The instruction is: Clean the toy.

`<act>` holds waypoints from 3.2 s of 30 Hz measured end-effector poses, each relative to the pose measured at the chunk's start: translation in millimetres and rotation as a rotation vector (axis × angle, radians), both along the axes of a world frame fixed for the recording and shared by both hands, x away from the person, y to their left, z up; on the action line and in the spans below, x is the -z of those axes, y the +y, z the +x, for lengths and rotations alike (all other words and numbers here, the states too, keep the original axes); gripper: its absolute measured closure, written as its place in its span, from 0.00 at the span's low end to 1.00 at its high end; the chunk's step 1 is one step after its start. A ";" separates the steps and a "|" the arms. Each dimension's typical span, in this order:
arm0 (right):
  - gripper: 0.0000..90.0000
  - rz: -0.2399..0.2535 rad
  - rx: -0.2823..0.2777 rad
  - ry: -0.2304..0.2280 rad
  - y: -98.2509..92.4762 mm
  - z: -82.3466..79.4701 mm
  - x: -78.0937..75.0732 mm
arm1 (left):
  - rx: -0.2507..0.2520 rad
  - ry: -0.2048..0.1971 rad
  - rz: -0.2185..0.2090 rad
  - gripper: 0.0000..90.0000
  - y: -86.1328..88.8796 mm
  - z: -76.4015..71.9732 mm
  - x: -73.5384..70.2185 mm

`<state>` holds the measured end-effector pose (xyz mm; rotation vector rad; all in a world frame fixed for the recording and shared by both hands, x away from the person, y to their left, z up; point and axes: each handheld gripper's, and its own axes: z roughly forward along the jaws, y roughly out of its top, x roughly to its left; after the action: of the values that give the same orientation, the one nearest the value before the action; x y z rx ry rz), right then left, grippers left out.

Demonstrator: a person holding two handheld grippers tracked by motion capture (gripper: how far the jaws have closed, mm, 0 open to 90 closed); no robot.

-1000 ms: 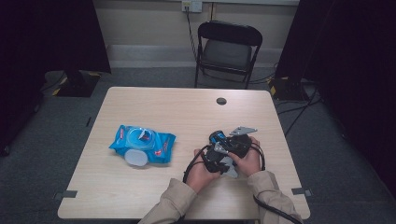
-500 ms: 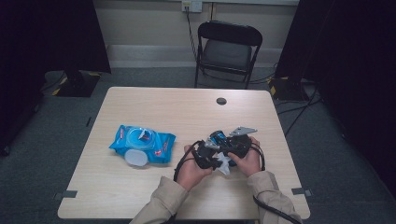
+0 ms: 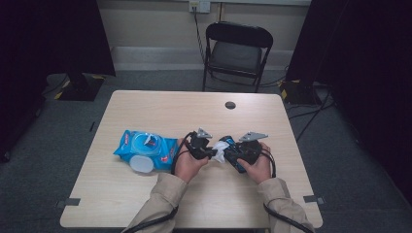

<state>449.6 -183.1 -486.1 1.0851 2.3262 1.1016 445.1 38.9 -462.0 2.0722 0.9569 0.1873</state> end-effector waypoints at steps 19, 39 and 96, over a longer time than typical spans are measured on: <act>0.47 -0.003 0.000 -0.006 0.3 -0.5 0.3 | -0.051 0.045 0.056 0.91 -13.7 13.3 30.9; 0.47 -0.008 0.001 -0.003 1.2 0.0 -0.2 | 0.050 0.073 0.030 0.91 -32.7 -7.9 31.2; 0.31 0.065 -0.017 0.009 -13.4 -7.8 0.6 | 0.227 0.069 0.019 0.90 -52.1 -57.5 28.6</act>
<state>441.8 -196.5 -486.8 1.0974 2.3256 1.1887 387.7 -13.2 -490.6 2.1980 0.7543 0.0063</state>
